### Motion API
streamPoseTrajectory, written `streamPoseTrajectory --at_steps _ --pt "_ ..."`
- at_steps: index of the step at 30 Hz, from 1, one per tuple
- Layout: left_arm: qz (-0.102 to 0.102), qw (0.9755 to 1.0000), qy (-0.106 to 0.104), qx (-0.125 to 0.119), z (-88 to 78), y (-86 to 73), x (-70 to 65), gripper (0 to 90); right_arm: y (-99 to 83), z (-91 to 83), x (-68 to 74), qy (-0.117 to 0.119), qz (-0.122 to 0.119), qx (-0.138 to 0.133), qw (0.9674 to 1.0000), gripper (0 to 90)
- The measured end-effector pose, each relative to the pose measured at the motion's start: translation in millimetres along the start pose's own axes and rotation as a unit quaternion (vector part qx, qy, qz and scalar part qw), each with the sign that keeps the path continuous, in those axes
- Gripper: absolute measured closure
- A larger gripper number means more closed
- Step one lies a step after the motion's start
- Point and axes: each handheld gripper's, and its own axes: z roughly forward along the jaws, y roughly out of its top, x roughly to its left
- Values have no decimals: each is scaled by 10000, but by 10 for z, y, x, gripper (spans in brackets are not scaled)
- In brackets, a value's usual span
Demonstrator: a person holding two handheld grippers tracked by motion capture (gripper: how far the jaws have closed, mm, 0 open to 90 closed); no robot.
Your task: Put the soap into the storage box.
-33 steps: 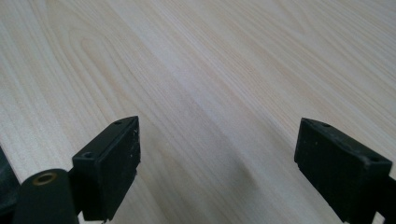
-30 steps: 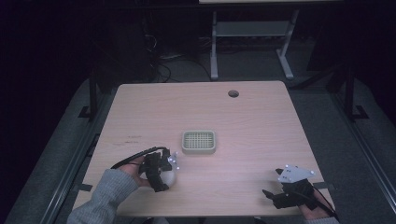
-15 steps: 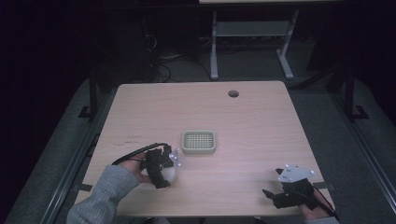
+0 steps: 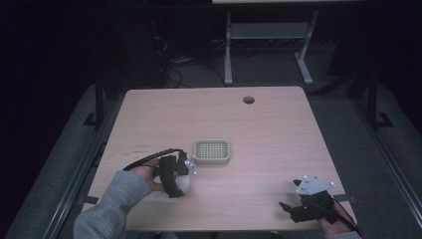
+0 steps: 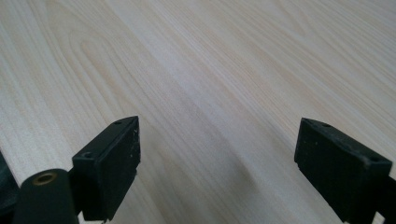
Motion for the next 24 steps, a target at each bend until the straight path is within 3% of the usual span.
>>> streamPoseTrajectory --at_steps 24 --pt "140 9998 -60 98 -110 242 150 242 2 -10 -5 3 40 -42 10000 139"
